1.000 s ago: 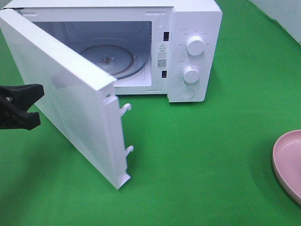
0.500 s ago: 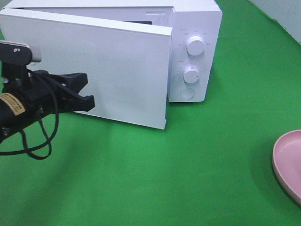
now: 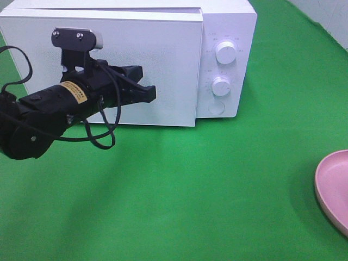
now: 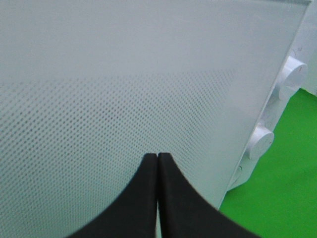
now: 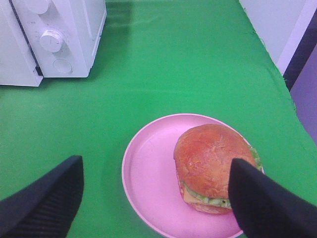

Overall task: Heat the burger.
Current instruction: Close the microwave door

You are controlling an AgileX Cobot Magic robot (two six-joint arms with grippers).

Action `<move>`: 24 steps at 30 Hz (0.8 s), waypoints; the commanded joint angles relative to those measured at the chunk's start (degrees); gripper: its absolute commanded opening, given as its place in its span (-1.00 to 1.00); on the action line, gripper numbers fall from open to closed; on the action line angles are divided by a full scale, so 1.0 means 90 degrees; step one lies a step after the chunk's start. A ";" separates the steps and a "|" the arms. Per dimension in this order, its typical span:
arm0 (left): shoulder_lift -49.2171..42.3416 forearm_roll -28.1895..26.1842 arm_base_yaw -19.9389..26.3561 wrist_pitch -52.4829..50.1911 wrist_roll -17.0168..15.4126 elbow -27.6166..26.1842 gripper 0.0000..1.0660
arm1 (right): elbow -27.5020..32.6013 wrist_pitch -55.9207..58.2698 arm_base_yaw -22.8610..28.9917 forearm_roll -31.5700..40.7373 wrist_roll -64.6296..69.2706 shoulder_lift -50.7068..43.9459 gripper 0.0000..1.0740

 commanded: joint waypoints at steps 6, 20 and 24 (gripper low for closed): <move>0.0299 -0.0083 -0.0051 0.0261 0.0013 -0.0758 -1.00 | 0.0006 -0.0095 -0.0038 0.0013 -0.0045 -0.0172 0.41; 0.0853 -0.0446 -0.0045 0.0560 0.0439 -0.1713 -1.00 | 0.0006 -0.0095 -0.0038 0.0013 -0.0045 -0.0172 0.41; 0.1044 -0.0694 0.0070 0.0611 0.0484 -0.2056 -1.00 | 0.0006 -0.0095 -0.0038 0.0013 -0.0045 -0.0172 0.41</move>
